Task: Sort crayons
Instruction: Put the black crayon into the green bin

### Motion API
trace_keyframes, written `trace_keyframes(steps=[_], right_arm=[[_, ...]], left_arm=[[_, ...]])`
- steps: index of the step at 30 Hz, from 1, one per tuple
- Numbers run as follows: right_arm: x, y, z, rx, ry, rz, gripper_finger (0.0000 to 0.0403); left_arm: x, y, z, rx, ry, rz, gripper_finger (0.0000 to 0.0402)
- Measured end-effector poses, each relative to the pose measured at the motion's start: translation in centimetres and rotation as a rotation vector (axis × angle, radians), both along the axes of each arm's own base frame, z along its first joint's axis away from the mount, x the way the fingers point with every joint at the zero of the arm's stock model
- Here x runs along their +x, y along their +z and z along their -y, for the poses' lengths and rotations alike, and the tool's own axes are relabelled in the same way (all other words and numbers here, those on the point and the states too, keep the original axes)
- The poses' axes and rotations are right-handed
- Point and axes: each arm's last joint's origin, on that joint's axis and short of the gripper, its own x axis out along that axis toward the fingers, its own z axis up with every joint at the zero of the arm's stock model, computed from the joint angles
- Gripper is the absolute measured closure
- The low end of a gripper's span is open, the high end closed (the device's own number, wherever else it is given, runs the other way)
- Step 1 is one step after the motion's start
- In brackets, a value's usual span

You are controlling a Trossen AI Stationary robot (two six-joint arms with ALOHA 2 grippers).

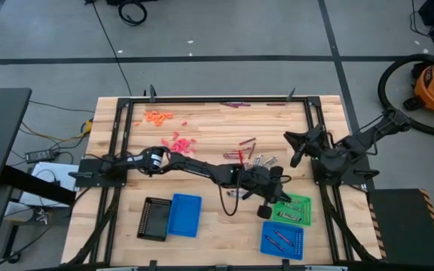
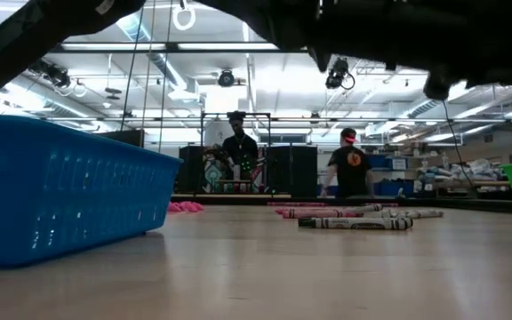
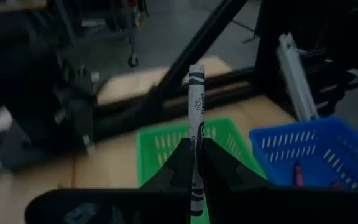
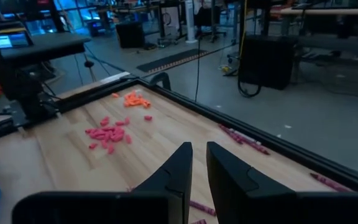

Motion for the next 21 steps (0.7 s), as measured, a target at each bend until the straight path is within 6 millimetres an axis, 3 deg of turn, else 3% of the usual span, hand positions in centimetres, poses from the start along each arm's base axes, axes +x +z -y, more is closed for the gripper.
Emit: trace_keyframes(steps=[15,21], right_arm=[[0.5,-0.4,-0.3,-0.004,0.018,-0.037,0.0346],[0.6,-0.4,-0.4,-0.005,0.016,-0.036,0.0346]], left_arm=[[0.1,-2.2,-0.1,-0.058,0.074,-0.102,0.0385],[0.2,-2.8,0.0,-0.055,0.063,-0.101,0.0352]])
